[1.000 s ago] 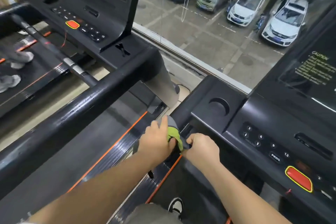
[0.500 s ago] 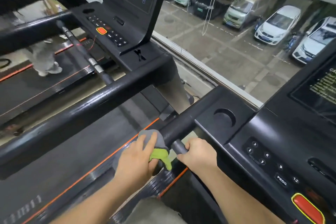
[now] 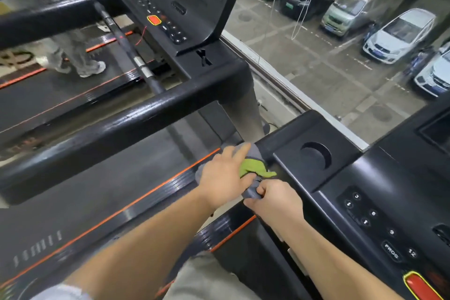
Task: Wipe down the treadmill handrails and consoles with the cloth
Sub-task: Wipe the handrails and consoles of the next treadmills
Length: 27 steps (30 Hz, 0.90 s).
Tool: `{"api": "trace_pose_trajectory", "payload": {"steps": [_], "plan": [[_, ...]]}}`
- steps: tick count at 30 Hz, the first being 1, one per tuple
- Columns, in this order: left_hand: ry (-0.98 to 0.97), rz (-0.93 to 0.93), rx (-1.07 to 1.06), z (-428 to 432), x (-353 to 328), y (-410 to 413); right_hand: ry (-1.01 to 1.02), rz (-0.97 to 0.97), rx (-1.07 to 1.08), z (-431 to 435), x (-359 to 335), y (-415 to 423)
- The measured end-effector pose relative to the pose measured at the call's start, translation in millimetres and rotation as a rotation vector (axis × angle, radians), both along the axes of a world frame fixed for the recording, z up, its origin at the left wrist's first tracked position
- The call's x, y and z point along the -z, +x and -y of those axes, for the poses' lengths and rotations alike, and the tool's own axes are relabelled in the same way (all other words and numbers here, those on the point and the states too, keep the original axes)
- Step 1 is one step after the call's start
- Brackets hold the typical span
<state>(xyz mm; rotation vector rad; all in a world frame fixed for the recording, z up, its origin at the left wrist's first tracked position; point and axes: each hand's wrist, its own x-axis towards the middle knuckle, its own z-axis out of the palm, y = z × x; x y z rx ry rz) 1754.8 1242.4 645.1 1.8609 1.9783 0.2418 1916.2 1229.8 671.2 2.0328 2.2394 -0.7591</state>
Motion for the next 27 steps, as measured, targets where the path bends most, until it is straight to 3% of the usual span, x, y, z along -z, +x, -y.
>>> {"api": "trace_pose_trajectory", "payload": {"steps": [6,12,18,23,27], "plan": [[-0.123,0.055,-0.063,67,-7,-61,0.010,0.053,-0.044,2,-2,-5],[-0.097,0.063,-0.027,5,-1,-24,0.002,0.059,0.050,4,0,-14],[-0.167,0.183,0.005,-36,6,-6,0.176,0.108,0.117,20,0,-24],[-0.056,-0.049,0.152,69,1,-62,0.160,0.163,0.179,32,3,-39],[-0.119,-0.199,0.214,148,-8,-115,0.086,0.230,0.229,29,-10,-48]]}}
